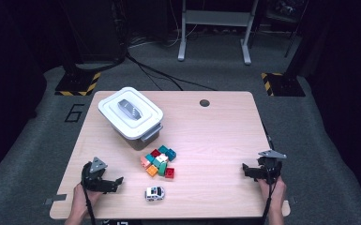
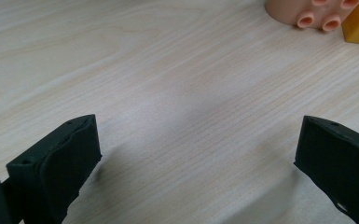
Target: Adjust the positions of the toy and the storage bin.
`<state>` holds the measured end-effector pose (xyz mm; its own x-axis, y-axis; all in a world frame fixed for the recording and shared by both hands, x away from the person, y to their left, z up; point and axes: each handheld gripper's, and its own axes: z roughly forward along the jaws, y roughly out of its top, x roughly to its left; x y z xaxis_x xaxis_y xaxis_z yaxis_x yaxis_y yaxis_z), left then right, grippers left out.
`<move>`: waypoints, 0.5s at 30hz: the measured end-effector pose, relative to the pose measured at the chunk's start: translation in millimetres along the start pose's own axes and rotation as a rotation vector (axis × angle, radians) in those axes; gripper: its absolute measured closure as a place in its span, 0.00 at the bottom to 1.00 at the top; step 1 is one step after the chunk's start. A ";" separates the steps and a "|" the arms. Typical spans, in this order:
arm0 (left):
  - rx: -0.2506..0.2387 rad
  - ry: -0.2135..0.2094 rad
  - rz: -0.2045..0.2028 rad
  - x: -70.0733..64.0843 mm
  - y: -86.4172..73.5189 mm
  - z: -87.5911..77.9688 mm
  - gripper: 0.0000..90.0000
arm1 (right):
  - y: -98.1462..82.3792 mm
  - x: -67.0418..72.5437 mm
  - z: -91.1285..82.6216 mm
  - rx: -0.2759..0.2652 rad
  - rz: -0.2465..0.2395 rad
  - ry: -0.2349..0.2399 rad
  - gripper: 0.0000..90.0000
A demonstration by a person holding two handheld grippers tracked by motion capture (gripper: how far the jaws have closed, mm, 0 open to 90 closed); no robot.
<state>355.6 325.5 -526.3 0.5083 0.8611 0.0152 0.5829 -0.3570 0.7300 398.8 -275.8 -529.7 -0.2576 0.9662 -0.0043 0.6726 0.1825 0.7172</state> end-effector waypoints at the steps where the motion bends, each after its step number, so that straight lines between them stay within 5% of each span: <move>1: 0.009 0.001 0.008 -0.4 2.4 -4.4 0.00 | 0.0 0.3 -0.1 -0.001 0.002 -0.001 0.00; 2: -0.036 0.002 -0.002 -3.2 7.7 -13.0 0.00 | -0.1 0.5 -0.1 -0.001 0.000 0.001 0.00; 8: -0.108 -0.032 0.003 -18.0 28.2 -40.6 0.00 | 0.0 -0.1 0.0 0.001 0.001 0.001 0.00; 15: -0.142 -0.062 0.024 -35.5 38.2 -42.2 0.00 | 0.1 0.6 -0.1 0.001 0.013 -0.001 0.00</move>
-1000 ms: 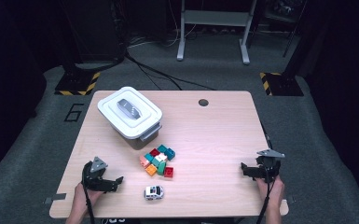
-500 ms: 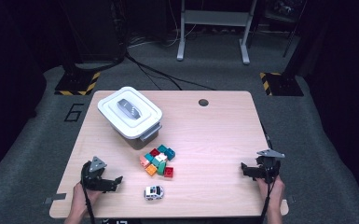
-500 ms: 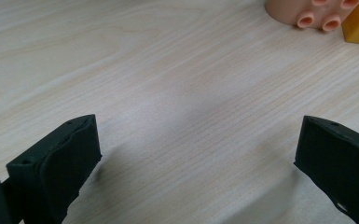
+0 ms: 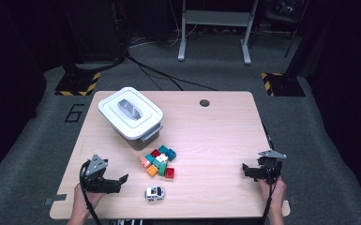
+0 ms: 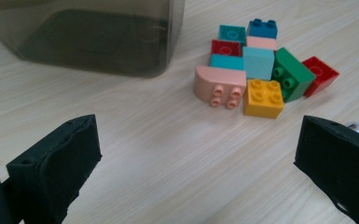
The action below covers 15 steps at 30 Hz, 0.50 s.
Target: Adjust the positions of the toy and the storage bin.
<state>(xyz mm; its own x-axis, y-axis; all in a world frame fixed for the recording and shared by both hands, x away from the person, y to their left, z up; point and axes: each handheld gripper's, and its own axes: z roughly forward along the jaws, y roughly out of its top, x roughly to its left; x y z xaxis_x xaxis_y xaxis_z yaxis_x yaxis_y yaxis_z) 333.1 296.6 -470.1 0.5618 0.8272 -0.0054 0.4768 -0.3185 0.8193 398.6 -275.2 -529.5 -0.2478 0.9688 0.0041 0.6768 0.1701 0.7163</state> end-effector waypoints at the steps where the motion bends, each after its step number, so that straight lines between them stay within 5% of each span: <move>1: -0.001 -0.002 0.003 -0.3 2.1 0.8 0.00 | 0.0 -0.5 0.2 -0.002 -0.007 0.000 0.00; 15: -0.010 -0.013 -0.019 14.1 54.1 23.6 0.00 | -0.1 -0.1 -0.2 0.001 -0.002 0.000 0.00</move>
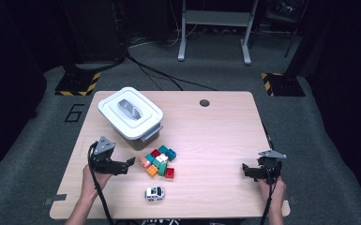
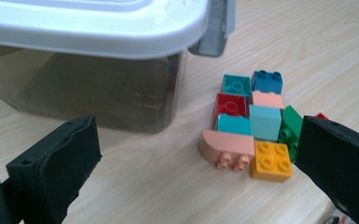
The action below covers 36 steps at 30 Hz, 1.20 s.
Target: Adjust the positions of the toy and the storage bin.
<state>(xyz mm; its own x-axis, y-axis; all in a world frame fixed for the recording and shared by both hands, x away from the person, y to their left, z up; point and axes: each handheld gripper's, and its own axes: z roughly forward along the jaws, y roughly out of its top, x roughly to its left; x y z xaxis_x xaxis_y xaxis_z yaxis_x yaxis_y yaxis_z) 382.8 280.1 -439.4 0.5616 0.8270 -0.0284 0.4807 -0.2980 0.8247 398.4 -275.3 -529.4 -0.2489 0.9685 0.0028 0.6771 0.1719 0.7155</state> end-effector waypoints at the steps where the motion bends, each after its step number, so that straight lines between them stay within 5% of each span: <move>1: -0.002 0.002 -0.007 1.1 3.2 0.8 0.00 | 0.1 -0.3 0.5 -0.004 -0.004 0.001 0.00; 11: -0.035 0.030 -0.106 18.2 40.1 17.2 0.00 | 0.2 -0.6 0.5 -0.004 -0.004 0.001 0.01; 19: -0.018 0.141 -0.088 32.6 63.6 26.5 0.00 | 0.1 -0.7 0.6 -0.005 -0.004 0.002 0.01; 25: 0.015 0.223 -0.135 51.2 64.9 36.0 0.00 | 0.1 -1.2 0.6 -0.004 -0.010 0.005 0.01; 36: 0.064 0.198 -0.168 69.5 67.6 47.9 0.00 | 0.1 -1.2 0.7 -0.005 -0.011 0.004 0.01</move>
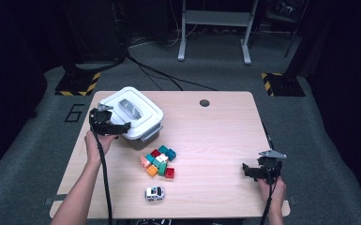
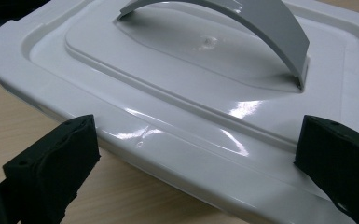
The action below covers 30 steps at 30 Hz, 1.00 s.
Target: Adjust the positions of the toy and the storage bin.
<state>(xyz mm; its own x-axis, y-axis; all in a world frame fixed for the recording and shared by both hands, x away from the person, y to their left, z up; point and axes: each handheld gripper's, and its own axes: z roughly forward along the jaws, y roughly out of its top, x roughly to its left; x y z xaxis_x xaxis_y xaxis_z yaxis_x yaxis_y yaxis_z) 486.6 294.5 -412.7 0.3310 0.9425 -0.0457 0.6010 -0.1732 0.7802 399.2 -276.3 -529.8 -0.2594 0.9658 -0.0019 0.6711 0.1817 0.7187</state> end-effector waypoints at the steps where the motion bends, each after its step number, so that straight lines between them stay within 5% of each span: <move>1: -0.005 0.000 -0.010 -0.2 -0.1 0.8 0.00 | 0.0 0.0 0.0 0.000 0.000 0.000 0.01; 11: 0.032 -0.017 -0.012 -2.2 7.8 8.4 0.00 | 0.2 0.1 0.1 -0.002 0.004 -0.001 0.01; 25: 0.058 -0.058 0.031 -28.6 24.0 27.0 0.00 | 0.2 0.1 0.1 -0.002 0.004 -0.002 0.01; 30: 0.056 -0.063 0.018 -36.4 25.8 30.8 0.00 | 0.2 0.1 0.1 -0.002 0.004 -0.001 0.01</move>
<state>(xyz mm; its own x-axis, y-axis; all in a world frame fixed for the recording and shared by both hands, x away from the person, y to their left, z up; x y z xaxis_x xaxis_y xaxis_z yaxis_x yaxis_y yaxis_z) 512.4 246.9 -410.2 0.3859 0.9197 -0.0729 0.6338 -0.2069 0.7453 399.4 -276.2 -529.7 -0.2559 0.9667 -0.0003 0.6705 0.1777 0.7203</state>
